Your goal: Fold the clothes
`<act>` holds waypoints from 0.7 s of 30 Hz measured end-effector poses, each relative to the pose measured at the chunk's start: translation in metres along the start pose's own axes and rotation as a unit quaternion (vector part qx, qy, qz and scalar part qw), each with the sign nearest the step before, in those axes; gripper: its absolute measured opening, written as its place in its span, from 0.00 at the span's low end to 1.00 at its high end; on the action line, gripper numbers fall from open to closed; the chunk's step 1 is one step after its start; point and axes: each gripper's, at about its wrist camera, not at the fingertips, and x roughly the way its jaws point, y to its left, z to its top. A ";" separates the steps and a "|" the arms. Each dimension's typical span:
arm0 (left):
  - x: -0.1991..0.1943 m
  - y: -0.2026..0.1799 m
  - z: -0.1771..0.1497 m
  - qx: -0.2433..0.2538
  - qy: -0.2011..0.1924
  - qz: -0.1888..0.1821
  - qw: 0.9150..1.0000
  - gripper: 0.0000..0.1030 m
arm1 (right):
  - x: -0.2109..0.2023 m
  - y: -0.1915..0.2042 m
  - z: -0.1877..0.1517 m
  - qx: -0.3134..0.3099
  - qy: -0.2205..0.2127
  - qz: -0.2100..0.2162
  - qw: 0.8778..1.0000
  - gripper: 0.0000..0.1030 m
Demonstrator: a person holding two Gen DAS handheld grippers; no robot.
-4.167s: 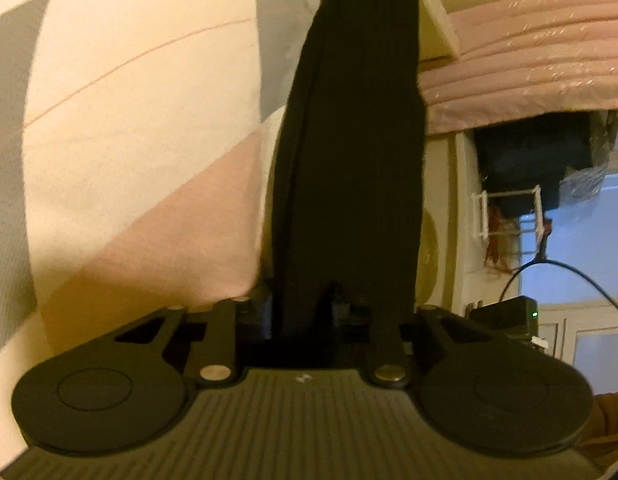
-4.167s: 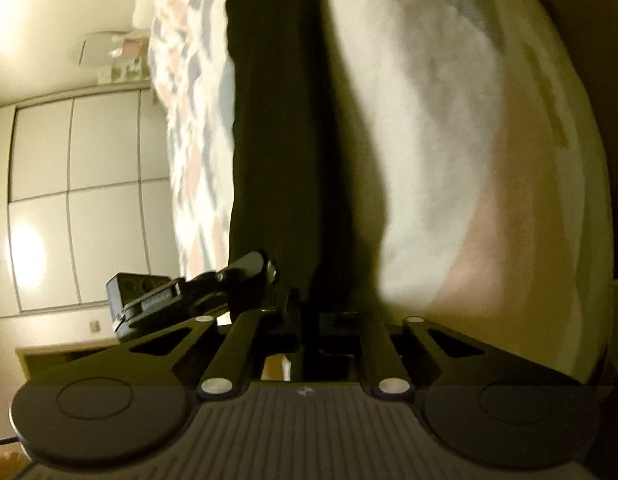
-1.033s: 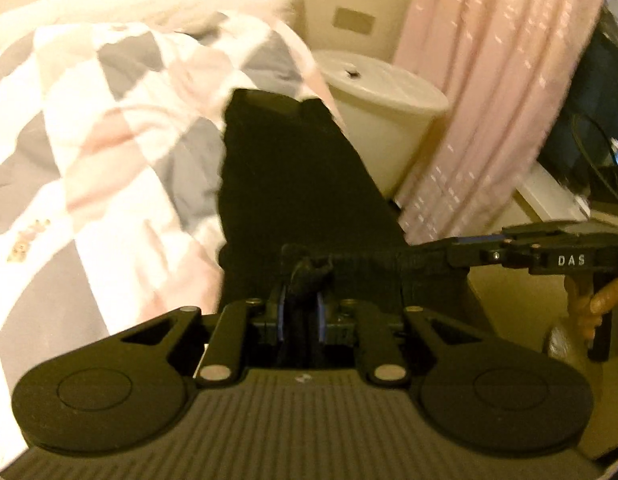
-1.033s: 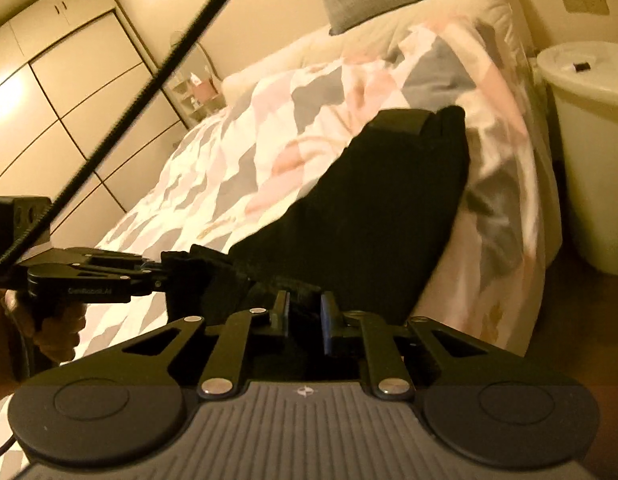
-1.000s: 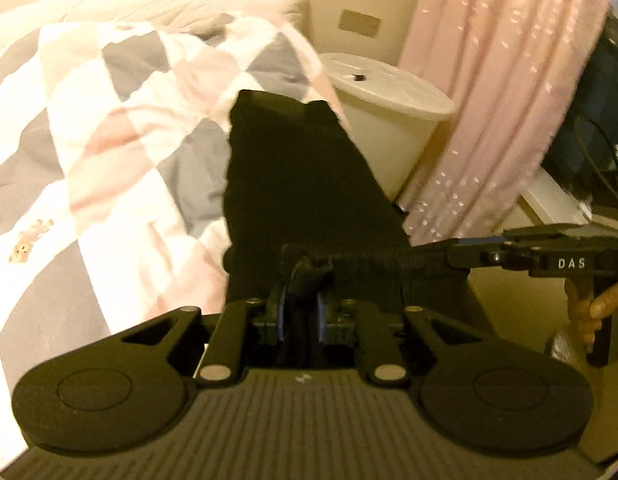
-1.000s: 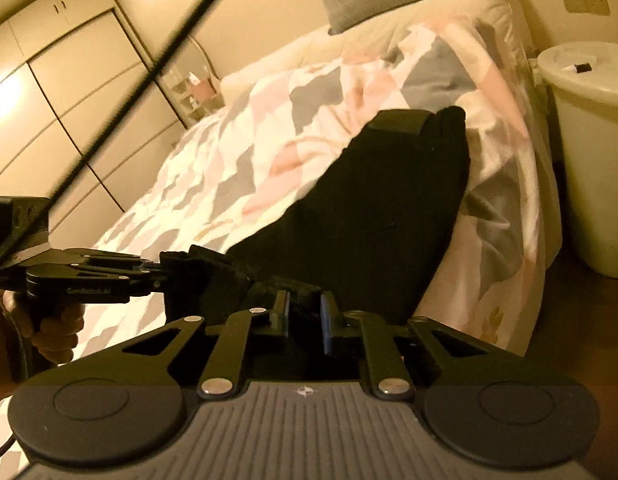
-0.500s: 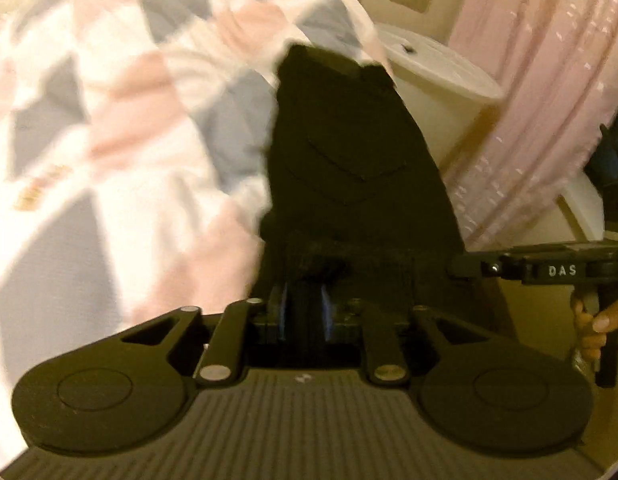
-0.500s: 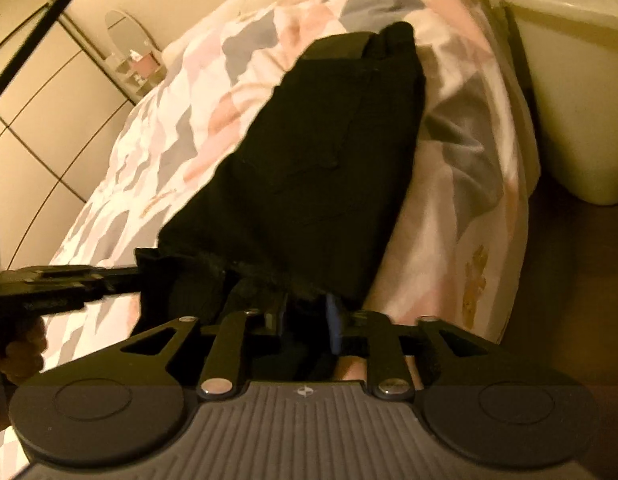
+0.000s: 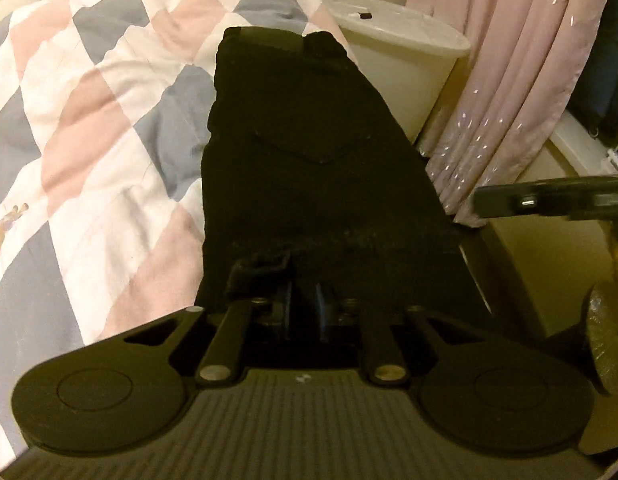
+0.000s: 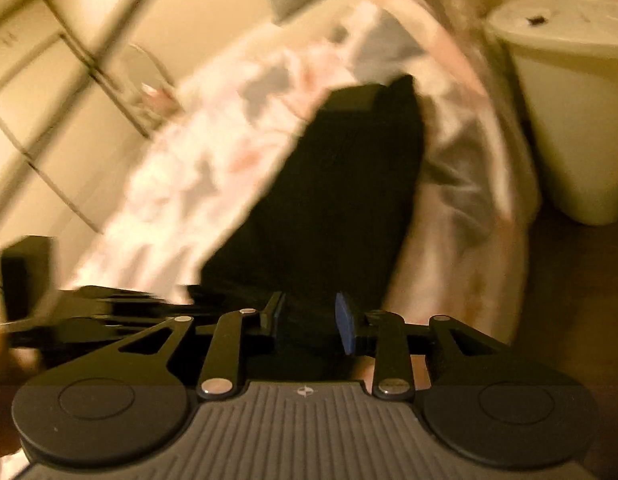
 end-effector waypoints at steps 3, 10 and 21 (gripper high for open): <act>0.013 -0.002 -0.003 0.010 0.013 0.000 1.000 0.11 | 0.031 -0.005 -0.017 -0.012 0.045 -0.019 0.999 0.29; 0.008 -0.011 -0.013 0.018 0.031 0.006 0.999 0.03 | 0.039 -0.011 -0.022 0.001 0.072 -0.018 0.997 0.19; -0.071 -0.048 -0.088 0.017 0.074 0.022 0.997 0.09 | -0.013 0.057 -0.077 -0.078 0.135 0.081 0.985 0.22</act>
